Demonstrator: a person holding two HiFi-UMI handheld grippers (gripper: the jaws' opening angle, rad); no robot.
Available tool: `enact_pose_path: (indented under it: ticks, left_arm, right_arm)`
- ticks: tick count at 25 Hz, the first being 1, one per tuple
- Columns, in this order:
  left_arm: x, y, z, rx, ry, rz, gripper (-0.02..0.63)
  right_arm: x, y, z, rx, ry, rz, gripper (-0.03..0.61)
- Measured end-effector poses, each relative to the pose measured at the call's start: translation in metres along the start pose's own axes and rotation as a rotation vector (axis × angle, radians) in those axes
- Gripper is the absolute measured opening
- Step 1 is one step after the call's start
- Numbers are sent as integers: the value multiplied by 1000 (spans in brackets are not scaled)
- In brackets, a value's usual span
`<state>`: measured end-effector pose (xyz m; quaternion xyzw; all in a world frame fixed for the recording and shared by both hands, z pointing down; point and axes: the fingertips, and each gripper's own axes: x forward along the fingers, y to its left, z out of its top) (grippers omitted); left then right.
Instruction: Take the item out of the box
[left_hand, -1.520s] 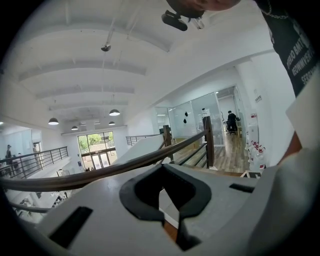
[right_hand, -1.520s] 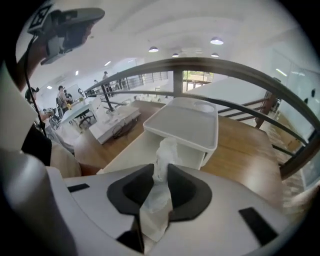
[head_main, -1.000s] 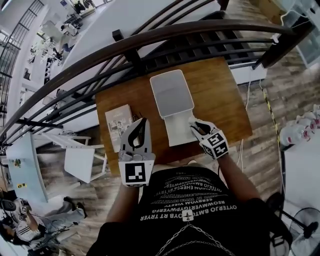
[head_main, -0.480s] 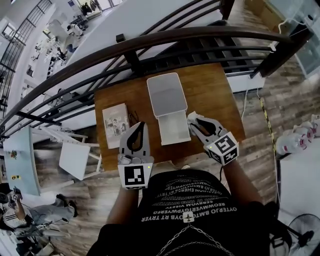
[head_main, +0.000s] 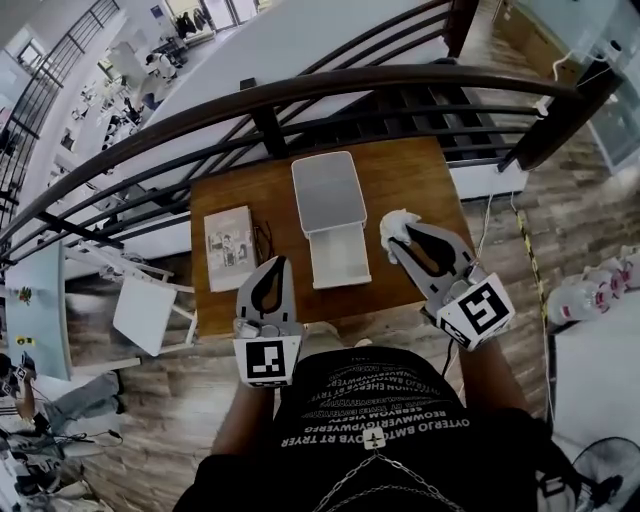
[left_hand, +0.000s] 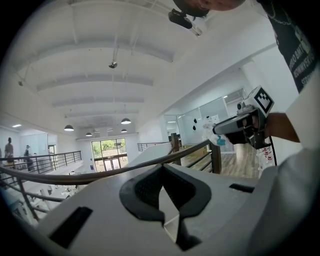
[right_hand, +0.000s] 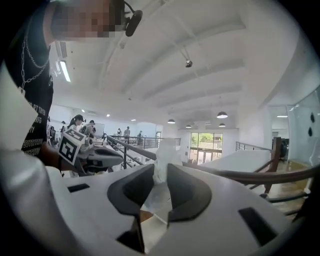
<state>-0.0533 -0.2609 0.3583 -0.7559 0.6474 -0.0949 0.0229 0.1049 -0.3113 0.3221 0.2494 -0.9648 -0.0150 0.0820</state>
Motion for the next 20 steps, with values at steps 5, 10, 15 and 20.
enact_pose_path:
  ticks: [5, 10, 15, 20]
  left_arm:
    - [-23, -5, -1, 9, 21, 18, 6]
    - [-35, -7, -1, 21, 40, 18, 6]
    - [-23, 2, 7, 52, 50, -17, 6]
    - [-15, 14, -10, 31, 73, -32, 6]
  right_arm:
    - [-16, 5, 12, -9, -23, -4, 80]
    - [-17, 9, 1, 39, -31, 6, 80]
    - [7, 6, -13, 87, 8, 24, 80]
    - [31, 10, -36, 110, 51, 23, 80]
